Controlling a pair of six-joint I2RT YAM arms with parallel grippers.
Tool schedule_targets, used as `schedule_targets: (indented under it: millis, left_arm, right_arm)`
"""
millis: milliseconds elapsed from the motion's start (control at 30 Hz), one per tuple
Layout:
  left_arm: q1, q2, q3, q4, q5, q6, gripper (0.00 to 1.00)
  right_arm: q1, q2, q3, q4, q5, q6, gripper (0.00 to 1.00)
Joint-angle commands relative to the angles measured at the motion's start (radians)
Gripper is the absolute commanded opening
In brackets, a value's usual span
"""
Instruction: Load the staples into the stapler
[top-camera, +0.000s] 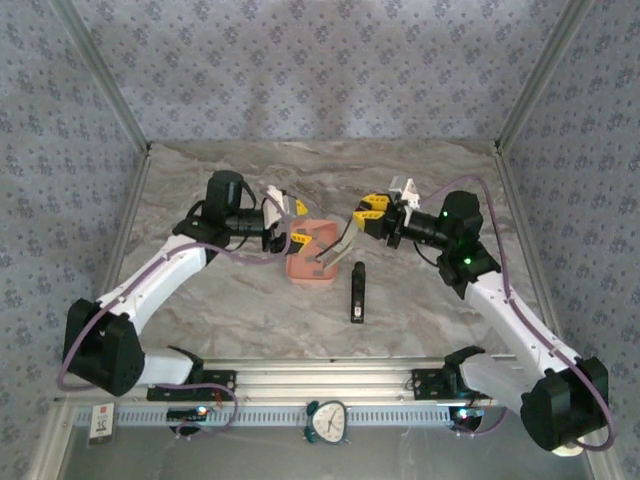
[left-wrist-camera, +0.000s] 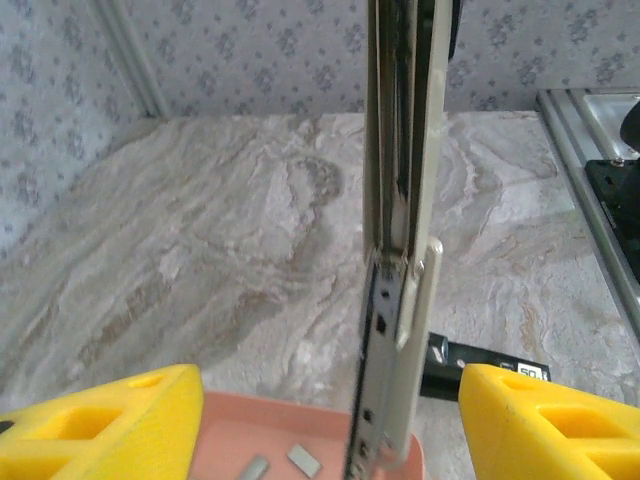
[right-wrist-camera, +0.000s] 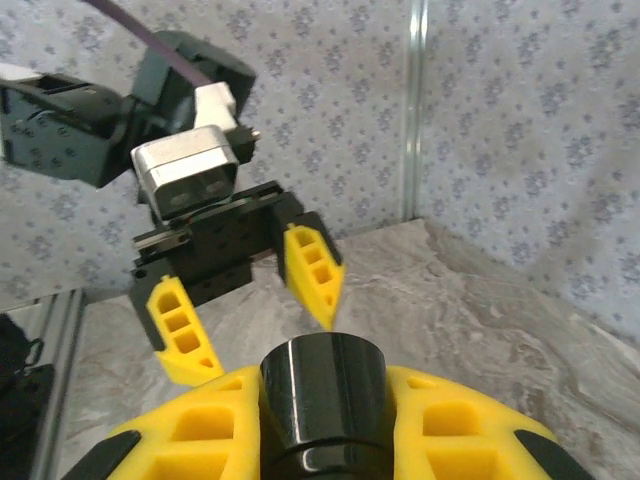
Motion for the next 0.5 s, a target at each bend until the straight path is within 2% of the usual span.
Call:
schedule_targets:
  millis: [0,167,467]
  left_arm:
    - [-0.029,0.042,0.049,-0.077,0.072,0.110,0.68]
    - [-0.071,0.086,0.097,-0.142,0.071,0.172,0.67]
    - [-0.106,0.109,0.098,-0.109,0.068,0.153,0.63]
  right_arm:
    - [-0.004,0.001,0.069,0.077,-0.101,0.023,0.00]
    - [-0.003,0.014,0.084,0.105,-0.123,0.036,0.00]
    - [0.004,0.026,0.102,0.136,-0.130,0.050,0.00]
